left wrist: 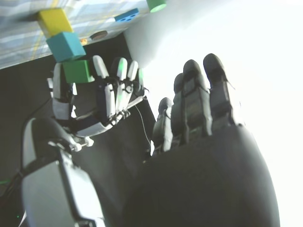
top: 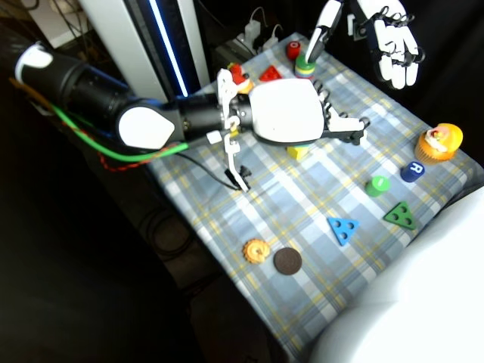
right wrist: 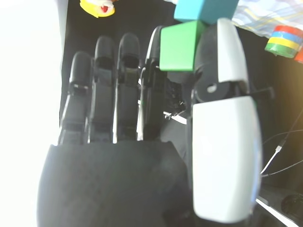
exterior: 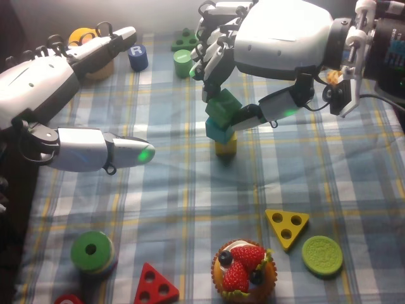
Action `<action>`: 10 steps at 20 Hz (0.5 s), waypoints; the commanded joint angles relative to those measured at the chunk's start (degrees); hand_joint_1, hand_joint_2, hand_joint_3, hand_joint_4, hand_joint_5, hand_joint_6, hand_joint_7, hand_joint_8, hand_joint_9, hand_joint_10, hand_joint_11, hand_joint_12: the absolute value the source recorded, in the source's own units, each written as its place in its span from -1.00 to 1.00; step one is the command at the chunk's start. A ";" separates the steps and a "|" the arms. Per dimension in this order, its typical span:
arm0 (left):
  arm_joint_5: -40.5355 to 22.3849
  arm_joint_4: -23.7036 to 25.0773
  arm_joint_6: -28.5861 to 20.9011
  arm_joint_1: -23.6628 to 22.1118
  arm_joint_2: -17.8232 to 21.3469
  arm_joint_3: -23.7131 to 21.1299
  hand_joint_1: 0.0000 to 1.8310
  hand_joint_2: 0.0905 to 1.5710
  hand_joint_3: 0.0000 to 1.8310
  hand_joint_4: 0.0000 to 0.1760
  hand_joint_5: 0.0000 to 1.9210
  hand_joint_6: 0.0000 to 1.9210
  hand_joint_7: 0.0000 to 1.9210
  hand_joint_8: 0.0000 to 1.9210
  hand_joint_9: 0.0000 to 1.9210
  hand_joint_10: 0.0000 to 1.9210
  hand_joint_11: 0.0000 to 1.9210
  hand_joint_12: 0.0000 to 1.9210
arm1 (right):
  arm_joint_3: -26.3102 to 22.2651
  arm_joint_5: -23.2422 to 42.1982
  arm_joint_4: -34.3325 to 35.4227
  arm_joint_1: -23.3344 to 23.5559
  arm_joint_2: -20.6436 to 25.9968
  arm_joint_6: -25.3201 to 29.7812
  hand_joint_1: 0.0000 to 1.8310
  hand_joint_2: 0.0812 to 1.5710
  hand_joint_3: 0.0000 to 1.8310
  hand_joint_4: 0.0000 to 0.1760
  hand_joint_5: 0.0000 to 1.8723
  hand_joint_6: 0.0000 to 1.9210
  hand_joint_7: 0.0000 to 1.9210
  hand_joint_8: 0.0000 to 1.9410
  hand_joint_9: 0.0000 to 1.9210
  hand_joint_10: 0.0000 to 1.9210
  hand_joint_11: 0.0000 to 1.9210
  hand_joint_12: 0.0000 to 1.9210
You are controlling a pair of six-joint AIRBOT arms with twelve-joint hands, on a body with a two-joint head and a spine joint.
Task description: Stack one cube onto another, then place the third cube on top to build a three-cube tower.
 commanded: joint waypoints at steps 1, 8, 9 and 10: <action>-6.10 1.46 -0.18 -0.68 -0.13 0.20 -0.23 -0.07 -1.00 1.00 -0.92 -1.00 -0.79 -1.00 -0.73 -1.00 -1.00 -0.56 | -0.12 4.68 1.94 0.95 -0.14 0.27 0.28 0.30 -1.00 -1.00 0.17 -0.19 -0.17 -1.00 -0.34 -0.99 -0.92 0.00; -6.04 1.46 -0.18 -0.68 -0.15 0.21 -0.24 -0.06 -1.00 1.00 -0.91 -0.99 -0.79 -1.00 -0.74 -0.99 -1.00 -0.60 | -0.24 4.63 1.70 0.95 -0.14 0.34 0.28 0.16 -1.00 -1.00 0.05 -0.97 -0.19 -1.00 -0.34 -1.00 -0.95 0.07; -6.02 1.45 -0.18 -0.68 -0.15 0.22 -0.22 -0.07 -1.00 1.00 -0.90 -0.99 -0.79 -1.00 -0.74 -0.99 -1.00 -0.61 | -0.27 4.63 1.70 0.95 -0.14 0.34 0.28 0.15 -1.00 -1.00 0.05 -0.98 -0.19 -1.00 -0.33 -0.99 -0.93 0.07; -5.99 1.45 -0.18 -0.69 -0.16 0.23 -0.23 -0.07 -1.00 1.00 -0.92 -1.00 -0.79 -1.00 -0.74 -1.00 -1.00 -0.63 | -0.30 4.63 1.70 0.95 -0.13 0.34 0.27 0.15 -1.00 -1.00 0.04 -0.99 -0.22 -1.00 -0.36 -1.00 -0.95 0.07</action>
